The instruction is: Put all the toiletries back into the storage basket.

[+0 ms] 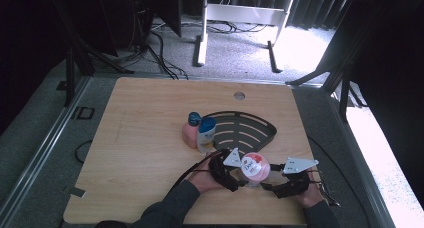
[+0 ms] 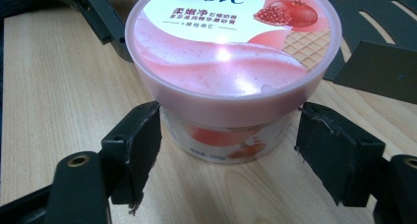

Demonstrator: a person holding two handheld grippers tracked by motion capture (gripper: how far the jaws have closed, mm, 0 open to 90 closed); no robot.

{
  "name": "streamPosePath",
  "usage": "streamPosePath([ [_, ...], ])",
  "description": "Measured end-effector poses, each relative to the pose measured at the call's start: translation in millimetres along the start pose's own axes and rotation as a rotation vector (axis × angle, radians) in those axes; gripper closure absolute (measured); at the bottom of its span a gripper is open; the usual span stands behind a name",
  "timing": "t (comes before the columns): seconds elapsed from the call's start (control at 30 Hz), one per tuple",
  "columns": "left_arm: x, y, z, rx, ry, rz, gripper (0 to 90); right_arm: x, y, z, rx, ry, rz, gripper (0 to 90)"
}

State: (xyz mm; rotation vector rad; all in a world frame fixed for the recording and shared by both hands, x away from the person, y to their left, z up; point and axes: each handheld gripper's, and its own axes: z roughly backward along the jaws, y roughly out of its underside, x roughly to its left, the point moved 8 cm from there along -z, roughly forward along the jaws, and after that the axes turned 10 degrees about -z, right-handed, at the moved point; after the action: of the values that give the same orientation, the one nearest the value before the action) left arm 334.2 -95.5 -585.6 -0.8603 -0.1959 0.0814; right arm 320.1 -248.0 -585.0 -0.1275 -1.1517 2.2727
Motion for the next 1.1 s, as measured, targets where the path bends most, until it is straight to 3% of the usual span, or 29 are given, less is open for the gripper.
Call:
streamPosePath([
  [0.4, 0.3, -0.5, -1.6, -0.007, 0.001, -0.003, 19.6, 1.2, -2.7, -3.1, 0.001, 0.022, 0.035, 19.4],
  [1.1, -3.4, -6.2, -4.7, 0.013, -0.004, 0.009, 19.2, 2.0, -1.9, 2.0, 0.011, 0.048, 0.033, 18.5],
])
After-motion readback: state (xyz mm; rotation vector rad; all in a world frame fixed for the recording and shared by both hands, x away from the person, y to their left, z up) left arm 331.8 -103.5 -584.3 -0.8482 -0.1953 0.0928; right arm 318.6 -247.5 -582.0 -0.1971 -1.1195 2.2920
